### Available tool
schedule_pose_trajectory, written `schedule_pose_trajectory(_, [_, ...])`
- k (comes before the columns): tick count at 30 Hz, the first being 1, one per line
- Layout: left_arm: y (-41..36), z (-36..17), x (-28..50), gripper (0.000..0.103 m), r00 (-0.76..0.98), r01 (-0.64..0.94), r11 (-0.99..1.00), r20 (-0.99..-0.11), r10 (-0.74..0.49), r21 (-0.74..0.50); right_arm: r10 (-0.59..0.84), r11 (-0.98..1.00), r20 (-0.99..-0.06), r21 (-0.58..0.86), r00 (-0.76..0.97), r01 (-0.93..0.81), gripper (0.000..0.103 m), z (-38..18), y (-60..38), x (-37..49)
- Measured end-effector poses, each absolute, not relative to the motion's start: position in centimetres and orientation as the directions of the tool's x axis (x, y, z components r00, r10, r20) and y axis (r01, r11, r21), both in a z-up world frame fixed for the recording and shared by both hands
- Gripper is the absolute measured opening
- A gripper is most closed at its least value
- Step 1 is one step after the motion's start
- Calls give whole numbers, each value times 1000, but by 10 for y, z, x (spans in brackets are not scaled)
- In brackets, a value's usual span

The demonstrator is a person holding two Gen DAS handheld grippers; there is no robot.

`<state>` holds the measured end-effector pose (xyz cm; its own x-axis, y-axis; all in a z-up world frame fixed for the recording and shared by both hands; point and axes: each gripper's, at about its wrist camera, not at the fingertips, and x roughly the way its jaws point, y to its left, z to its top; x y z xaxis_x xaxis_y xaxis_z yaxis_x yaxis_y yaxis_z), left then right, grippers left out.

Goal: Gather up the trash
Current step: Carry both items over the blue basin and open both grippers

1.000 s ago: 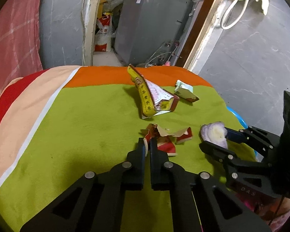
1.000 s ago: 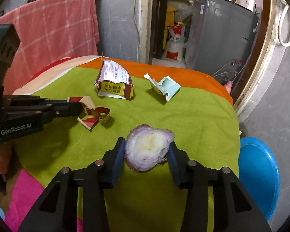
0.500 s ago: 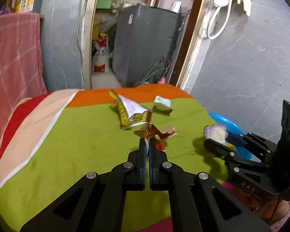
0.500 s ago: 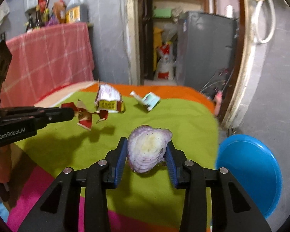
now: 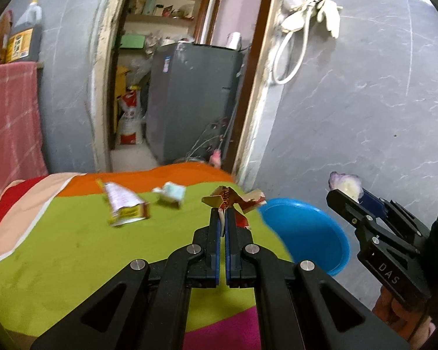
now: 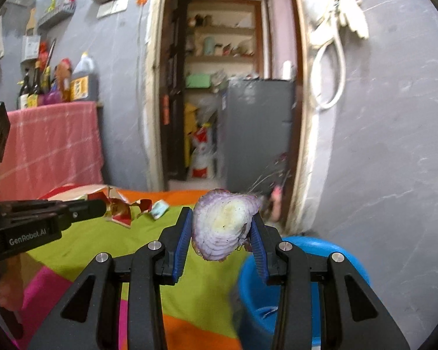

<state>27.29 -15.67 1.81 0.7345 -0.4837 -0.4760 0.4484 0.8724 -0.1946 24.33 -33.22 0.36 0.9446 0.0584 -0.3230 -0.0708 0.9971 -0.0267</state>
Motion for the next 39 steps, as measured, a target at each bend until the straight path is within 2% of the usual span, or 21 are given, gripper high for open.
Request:
schedule_pose_trajectory(13, [-256, 8, 305, 1, 656, 546, 816, -509, -558, -190, -72, 996, -291, 25, 954, 83, 36, -11, -409, 244])
schedule_pose_trajectory(32, [-316, -12, 341, 1, 557, 566, 785, -587, -588, -250, -158, 975, -363, 89, 919, 203, 39, -31, -469, 263])
schedule_pose_trajectory(39, [-318, -13, 346, 2, 548, 558, 788, -599, -584, -259, -166, 971, -358, 104, 919, 216, 48, -30, -475, 265])
